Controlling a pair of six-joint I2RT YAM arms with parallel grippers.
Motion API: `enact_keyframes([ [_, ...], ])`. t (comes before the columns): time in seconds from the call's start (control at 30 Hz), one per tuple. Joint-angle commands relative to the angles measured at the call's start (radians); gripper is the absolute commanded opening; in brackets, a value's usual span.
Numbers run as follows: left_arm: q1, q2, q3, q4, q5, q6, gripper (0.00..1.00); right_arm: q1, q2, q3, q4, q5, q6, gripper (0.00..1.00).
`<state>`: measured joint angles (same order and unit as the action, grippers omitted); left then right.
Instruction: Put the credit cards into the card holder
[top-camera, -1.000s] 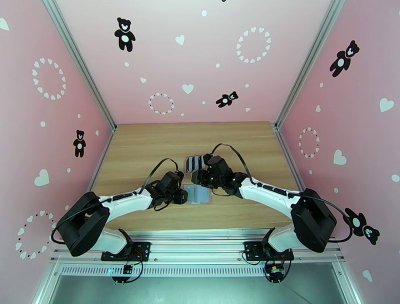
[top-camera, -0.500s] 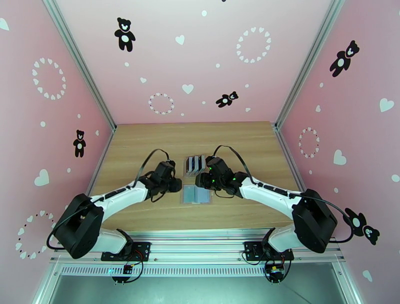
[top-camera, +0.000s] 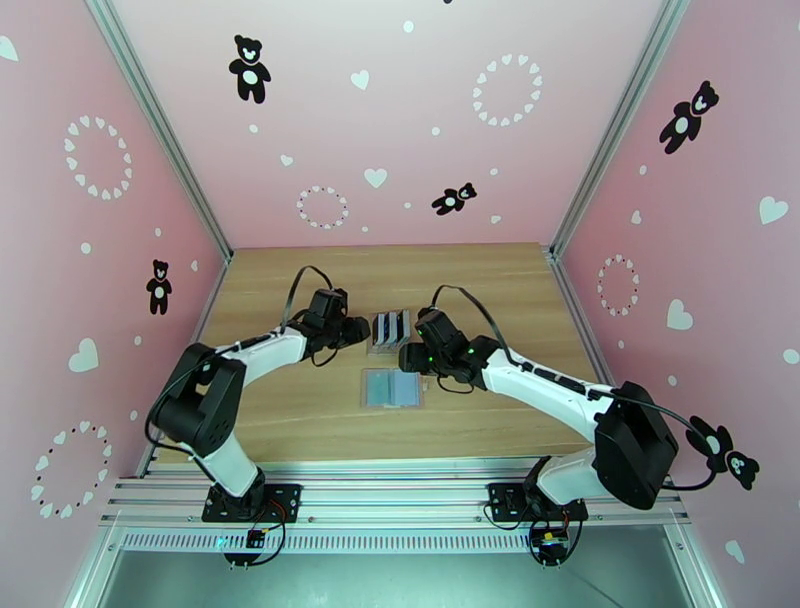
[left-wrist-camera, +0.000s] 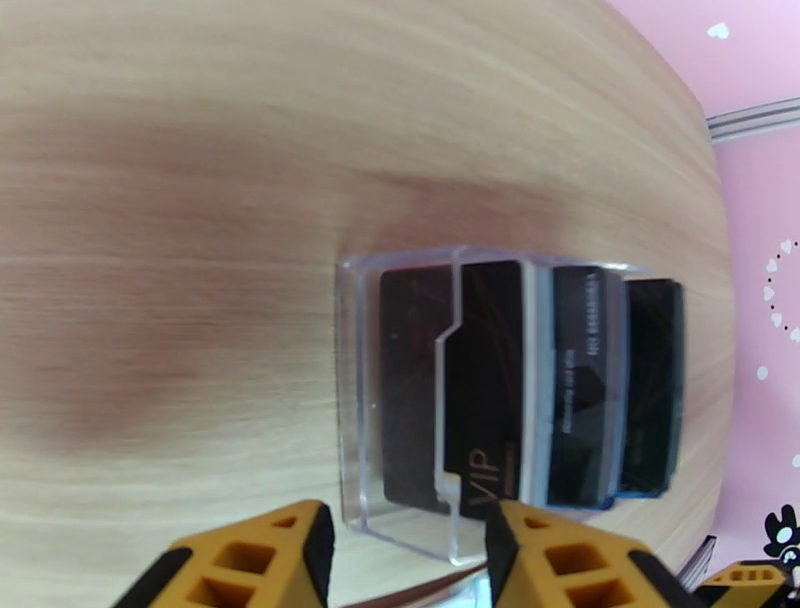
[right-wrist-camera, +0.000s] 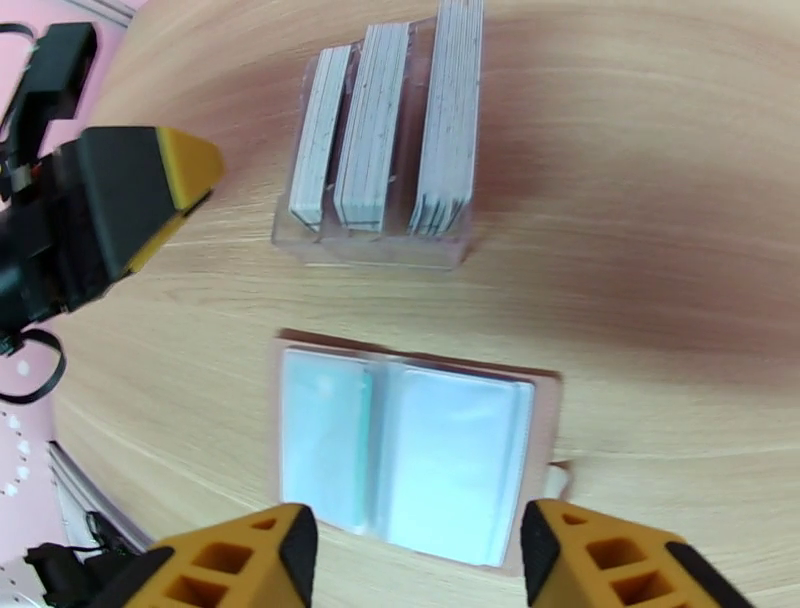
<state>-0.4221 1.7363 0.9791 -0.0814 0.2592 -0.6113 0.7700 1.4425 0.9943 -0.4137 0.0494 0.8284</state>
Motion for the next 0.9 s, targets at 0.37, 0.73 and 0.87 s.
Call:
enact_keyframes([
  [0.37, 0.016, 0.086, -0.011, 0.119, 0.099, -0.021, 0.50, -0.062, 0.119, 0.172, -0.144, 0.093, -0.103, 0.63],
  [0.73, 0.029, 0.143, 0.007, 0.115, 0.130, -0.032, 0.46, -0.090, 0.184, 0.256, -0.178, 0.083, -0.127, 0.63],
  [0.87, 0.029, 0.165, 0.022, 0.094, 0.139, -0.032, 0.44, -0.092, 0.210, 0.290, -0.201, 0.098, -0.147, 0.63],
])
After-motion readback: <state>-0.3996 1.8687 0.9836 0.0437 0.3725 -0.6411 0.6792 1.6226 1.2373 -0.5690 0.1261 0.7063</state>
